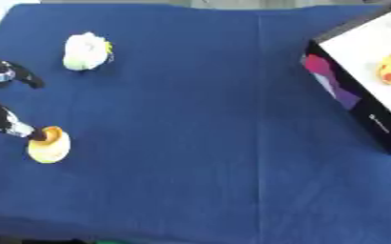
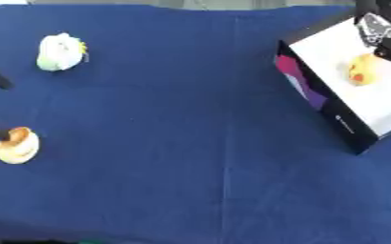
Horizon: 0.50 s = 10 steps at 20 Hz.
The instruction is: Pick up the objects with one hand, pass them to the other hand, and then place them into the box on the other side of the table.
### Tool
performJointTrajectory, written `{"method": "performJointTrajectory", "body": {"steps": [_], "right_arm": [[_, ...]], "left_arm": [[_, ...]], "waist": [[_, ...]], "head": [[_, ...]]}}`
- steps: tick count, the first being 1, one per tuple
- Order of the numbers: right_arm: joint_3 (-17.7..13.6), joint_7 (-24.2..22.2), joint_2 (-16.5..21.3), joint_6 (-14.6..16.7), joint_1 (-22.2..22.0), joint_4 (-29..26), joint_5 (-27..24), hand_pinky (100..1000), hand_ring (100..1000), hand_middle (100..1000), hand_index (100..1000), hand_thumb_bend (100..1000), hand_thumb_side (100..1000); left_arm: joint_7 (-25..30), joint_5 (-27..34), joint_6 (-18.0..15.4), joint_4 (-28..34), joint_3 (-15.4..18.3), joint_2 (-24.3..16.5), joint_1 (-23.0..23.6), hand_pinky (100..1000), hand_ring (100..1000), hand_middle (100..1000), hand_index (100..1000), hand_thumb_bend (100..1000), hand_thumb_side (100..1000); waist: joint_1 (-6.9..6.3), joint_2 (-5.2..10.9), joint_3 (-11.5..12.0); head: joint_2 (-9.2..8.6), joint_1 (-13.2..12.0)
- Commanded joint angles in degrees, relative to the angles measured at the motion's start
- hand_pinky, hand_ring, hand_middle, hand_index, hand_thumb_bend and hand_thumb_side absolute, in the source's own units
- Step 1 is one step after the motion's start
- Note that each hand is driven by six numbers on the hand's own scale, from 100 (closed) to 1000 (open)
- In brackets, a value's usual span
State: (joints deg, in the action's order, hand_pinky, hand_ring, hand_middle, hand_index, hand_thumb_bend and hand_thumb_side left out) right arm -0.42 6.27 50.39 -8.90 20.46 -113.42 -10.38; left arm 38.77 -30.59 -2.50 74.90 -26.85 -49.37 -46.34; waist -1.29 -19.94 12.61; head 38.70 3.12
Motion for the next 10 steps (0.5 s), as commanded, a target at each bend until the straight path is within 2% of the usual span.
{"method": "performJointTrajectory", "body": {"steps": [1,4,8,9,10], "right_arm": [[0.22,-0.74,0.8,-0.6,0.8,-1.17,0.84,962,1000,1000,995,100,336],[0.62,-1.12,0.46,-0.99,0.73,-1.12,1.24,962,1000,1000,995,100,351],[0.8,-1.4,0.26,-1.13,0.66,-1.02,1.57,962,1000,1000,995,100,350],[0.87,-1.45,0.19,-1.16,0.56,-0.95,1.67,961,1000,1000,993,100,356],[0.95,-1.47,0.07,-1.22,0.46,-0.81,1.79,961,1000,1000,993,100,355]], "left_arm": [[4.38,1.35,-3.03,-0.3,-0.24,-0.92,-1.03,924,910,782,885,712,446],[6.66,0.59,-5.1,-0.28,0.25,-0.81,-1.21,914,909,783,888,709,404],[6.22,-1.74,-6.39,-1.08,0.5,-0.26,-1.29,913,909,783,889,708,398],[6.47,-1.93,-6.66,-1.35,0.27,-0.16,-1.13,912,907,777,871,653,405],[7.81,-1.84,-6.96,-1.77,-0.16,-0.1,-0.87,909,906,774,862,644,418]], "waist": [[-0.04,1.26,0.01],[0.0,1.21,0.16],[0.06,1.19,0.23],[0.12,1.16,0.22],[0.16,1.13,0.21]], "head": [[0.24,-0.15],[0.33,-1.04],[0.27,-1.58],[0.33,-1.72],[0.41,-1.87]]}}
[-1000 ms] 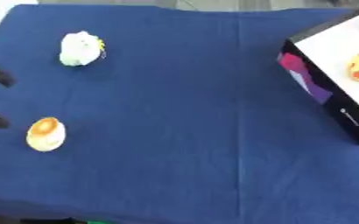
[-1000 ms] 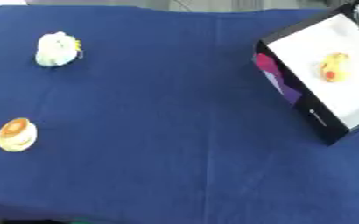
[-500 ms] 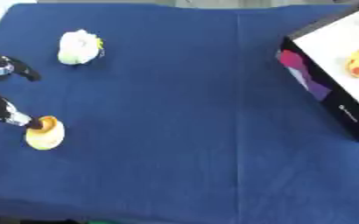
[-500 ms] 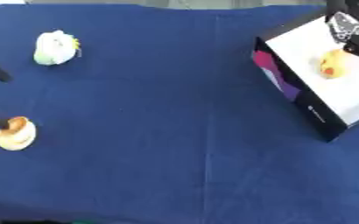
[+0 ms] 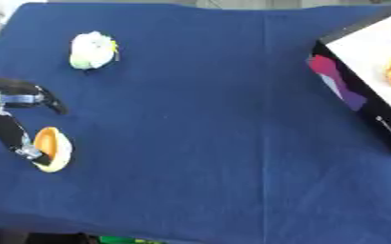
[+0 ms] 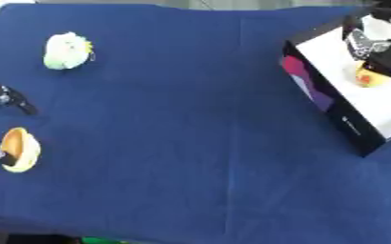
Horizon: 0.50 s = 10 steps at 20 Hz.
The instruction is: Pick up the objects with one hand, pass them to the other hand, and then place them into the box on the other side of the table.
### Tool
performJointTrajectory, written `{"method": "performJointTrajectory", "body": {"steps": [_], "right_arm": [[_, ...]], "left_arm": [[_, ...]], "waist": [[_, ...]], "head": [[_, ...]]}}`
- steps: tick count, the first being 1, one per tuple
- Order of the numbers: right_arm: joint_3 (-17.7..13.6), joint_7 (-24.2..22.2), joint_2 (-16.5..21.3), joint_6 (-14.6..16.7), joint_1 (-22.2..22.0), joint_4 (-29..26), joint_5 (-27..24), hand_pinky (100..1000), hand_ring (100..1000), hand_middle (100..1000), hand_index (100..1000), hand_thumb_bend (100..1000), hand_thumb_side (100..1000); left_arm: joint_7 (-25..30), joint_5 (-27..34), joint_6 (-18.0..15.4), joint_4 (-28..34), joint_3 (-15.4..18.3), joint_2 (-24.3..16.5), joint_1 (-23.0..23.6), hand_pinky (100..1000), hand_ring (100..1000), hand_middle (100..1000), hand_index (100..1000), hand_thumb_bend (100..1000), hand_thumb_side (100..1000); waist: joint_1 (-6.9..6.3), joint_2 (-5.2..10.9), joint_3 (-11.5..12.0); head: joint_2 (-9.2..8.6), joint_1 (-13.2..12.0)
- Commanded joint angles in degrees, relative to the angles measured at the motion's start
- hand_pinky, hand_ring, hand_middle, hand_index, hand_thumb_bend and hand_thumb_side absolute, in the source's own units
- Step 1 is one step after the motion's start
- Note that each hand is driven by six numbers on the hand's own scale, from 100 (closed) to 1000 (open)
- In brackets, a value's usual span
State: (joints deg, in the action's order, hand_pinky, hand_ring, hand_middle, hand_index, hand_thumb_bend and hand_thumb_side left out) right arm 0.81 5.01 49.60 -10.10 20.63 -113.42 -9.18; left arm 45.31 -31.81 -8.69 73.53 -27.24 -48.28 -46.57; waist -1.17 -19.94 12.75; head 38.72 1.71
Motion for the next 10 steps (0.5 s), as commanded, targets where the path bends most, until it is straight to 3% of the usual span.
{"method": "performJointTrajectory", "body": {"steps": [1,6,10], "right_arm": [[-0.21,-0.21,0.79,-0.02,0.22,-0.7,0.71,961,1000,1000,994,100,356],[-0.27,0.14,0.74,0.07,0.06,-0.34,0.95,961,1000,1000,993,100,352],[-0.45,0.6,0.9,-0.01,-0.25,0.22,1.25,961,1000,1000,992,100,347]], "left_arm": [[2.95,-0.54,-1.02,-0.72,-0.04,-1.18,-0.55,908,904,771,859,640,423],[6.54,-1.44,-1.79,-1.93,-1.29,-1.01,-0.16,860,806,639,715,544,439],[6.65,0.18,-1.3,-1.28,-0.57,-1.32,0.09,848,761,579,673,325,406]], "waist": [[0.06,1.12,0.06],[0.09,1.07,-0.07],[0.08,1.1,-0.06]], "head": [[0.48,-0.54],[0.72,-0.85],[0.76,-0.98]]}}
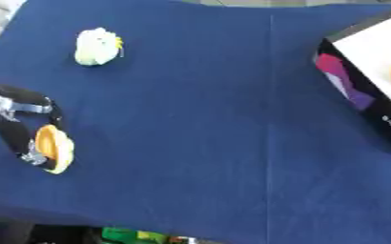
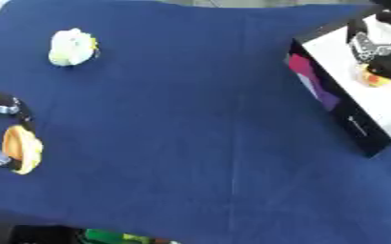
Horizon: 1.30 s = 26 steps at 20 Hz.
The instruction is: Pick up the objects with one hand, pass them to the other hand, and then place them into the box on the other side of the table.
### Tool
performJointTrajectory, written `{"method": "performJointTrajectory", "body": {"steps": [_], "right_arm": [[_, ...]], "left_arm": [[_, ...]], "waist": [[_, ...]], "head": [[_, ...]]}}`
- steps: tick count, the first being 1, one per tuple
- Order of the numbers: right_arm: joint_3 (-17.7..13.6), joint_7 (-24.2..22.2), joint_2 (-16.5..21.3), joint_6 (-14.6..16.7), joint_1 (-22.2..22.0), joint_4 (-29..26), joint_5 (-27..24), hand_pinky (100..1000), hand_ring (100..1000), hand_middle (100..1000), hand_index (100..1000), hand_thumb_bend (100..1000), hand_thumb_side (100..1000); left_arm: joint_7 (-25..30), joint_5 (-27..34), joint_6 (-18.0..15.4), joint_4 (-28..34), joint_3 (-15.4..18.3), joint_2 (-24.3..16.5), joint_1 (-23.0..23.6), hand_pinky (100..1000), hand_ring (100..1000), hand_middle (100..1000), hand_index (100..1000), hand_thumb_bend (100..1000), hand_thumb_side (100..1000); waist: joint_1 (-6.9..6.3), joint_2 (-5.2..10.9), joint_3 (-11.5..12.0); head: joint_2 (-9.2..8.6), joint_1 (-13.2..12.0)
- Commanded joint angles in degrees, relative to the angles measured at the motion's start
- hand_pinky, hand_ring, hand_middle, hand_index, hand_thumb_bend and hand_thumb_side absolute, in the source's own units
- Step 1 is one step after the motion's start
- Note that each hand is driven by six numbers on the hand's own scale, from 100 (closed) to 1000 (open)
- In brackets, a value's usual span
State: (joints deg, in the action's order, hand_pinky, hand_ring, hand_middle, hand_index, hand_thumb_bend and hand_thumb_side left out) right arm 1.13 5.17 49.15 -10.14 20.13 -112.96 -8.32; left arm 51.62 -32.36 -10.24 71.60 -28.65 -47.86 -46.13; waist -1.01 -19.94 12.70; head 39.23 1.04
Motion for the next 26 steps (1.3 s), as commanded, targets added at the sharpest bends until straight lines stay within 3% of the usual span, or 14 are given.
{"method": "performJointTrajectory", "body": {"steps": [1,4,11,15,20,26], "right_arm": [[-0.77,0.49,1.42,0.06,0.17,-0.2,0.45,961,1000,1000,992,100,346],[-0.82,0.71,1.63,0.15,-0.01,-0.14,0.56,960,1000,1000,991,100,347],[-1.33,1.36,2.24,0.38,0.16,-0.87,-0.51,961,1000,1000,990,100,342],[-1.6,1.63,2.54,0.49,1.53,-1.47,-2.29,961,1000,1000,989,100,340],[-1.46,1.44,2.84,1.29,3.64,-1.63,-4.33,961,1000,1000,988,100,331],[-0.15,-1.38,3.07,4.02,6.26,-1.63,-6.55,958,1000,1000,989,100,302]], "left_arm": [[0.35,1.72,0.55,1.44,1.31,-1.96,-0.22,848,755,574,668,257,390],[0.35,5.85,1.97,5.13,3.26,-3.16,0.48,853,745,568,656,108,353],[-0.92,13.09,8.03,13.59,10.63,-5.11,0.46,857,728,559,636,100,276],[-10.06,13.61,11.01,16.36,12.59,-4.15,-0.34,815,700,549,628,100,231],[-22.42,10.15,9.13,17.41,12.14,-0.81,-0.88,795,668,535,614,100,199],[-33.22,1.46,7.03,15.91,12.15,7.23,-2.21,780,647,529,615,100,176]], "waist": [[-0.08,1.11,0.0],[-0.13,1.15,0.04],[-0.08,1.37,0.38],[0.13,1.52,0.51],[0.41,1.66,0.49],[0.88,2.0,0.43]], "head": [[0.28,-0.35],[0.32,-0.34],[0.29,0.0],[-0.1,0.38],[-0.52,0.78],[-1.01,1.09]]}}
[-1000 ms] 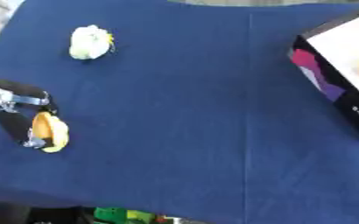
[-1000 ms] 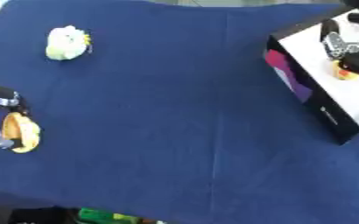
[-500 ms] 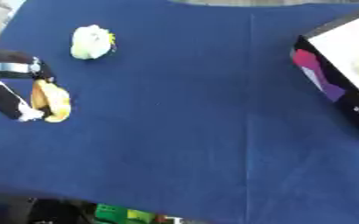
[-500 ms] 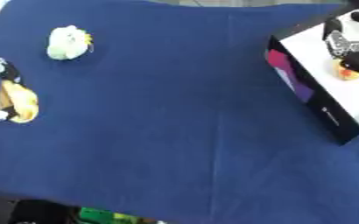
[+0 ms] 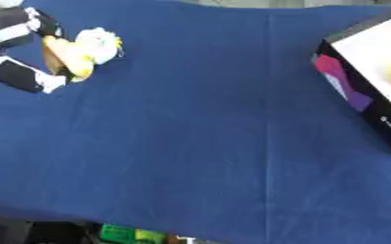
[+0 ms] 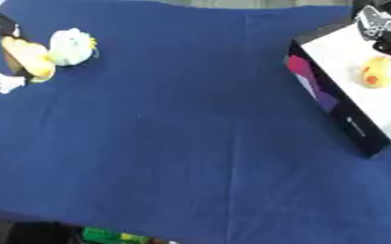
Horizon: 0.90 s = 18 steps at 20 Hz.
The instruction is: Pick up the objects with one hand, pass them to the other hand, and then place them into the box on the other side of the table.
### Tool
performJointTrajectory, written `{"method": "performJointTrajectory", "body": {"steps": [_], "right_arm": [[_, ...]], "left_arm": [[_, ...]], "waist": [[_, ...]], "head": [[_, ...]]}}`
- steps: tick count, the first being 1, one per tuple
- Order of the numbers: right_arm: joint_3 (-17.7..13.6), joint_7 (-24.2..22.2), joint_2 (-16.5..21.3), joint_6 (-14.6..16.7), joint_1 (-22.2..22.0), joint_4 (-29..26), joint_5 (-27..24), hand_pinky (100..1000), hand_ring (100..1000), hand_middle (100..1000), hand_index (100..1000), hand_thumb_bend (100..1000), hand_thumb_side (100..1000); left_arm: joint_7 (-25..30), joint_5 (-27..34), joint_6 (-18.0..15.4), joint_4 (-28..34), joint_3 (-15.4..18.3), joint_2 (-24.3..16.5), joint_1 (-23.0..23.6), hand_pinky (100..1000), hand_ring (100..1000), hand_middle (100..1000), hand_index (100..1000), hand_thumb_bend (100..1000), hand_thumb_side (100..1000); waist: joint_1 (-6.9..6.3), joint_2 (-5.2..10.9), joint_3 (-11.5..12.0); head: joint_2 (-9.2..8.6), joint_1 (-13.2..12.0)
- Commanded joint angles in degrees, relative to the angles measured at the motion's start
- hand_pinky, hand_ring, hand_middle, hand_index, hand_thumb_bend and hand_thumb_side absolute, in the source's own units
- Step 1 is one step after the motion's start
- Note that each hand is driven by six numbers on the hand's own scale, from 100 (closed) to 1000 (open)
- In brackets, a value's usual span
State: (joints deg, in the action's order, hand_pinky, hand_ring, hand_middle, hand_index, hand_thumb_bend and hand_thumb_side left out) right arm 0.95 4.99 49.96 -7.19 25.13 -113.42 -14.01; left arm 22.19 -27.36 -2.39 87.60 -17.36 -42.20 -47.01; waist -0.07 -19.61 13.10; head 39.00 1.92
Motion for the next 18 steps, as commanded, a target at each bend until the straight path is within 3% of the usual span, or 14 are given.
{"method": "performJointTrajectory", "body": {"steps": [1,3,7,13,18], "right_arm": [[0.16,-1.67,2.26,1.25,1.5,-1.17,-0.96,958,1000,1000,989,100,302],[0.61,-2.61,2.22,1.59,2.21,-1.17,-1.15,959,1000,1000,998,100,277],[4.67,-10.63,1.11,2.12,7.87,-1.17,-2.03,963,1000,1000,1000,100,283],[9.13,-21.17,-2.69,-0.38,14.79,-1.17,-0.6,968,1000,1000,1000,100,303],[13.03,-26.49,-5.61,-2.78,17.79,-1.17,4.13,965,1000,1000,1000,100,269]], "left_arm": [[-4.97,-5.01,-1.2,-0.59,0.84,2.38,-1.43,780,647,529,615,100,176],[-7.07,-6.96,-1.79,-1.36,1.1,4.12,-1.63,771,628,525,616,100,184],[-16.77,-12.68,-3.7,-3.11,2.73,12.09,-1.77,773,616,520,613,100,200],[-28.95,-18.11,-8.64,-5.72,3.04,18.62,-1.22,769,608,518,611,100,208],[-34.79,-20.77,-11.46,-7.1,3.16,22.42,-0.37,769,601,516,609,100,223]], "waist": [[-0.04,1.7,0.03],[0.1,1.78,0.06],[0.59,2.0,-0.08],[1.14,2.42,-0.65],[1.41,2.62,-0.74]], "head": [[-0.78,0.22],[-0.77,0.31],[-0.68,0.61],[-0.1,0.9],[0.08,1.76]]}}
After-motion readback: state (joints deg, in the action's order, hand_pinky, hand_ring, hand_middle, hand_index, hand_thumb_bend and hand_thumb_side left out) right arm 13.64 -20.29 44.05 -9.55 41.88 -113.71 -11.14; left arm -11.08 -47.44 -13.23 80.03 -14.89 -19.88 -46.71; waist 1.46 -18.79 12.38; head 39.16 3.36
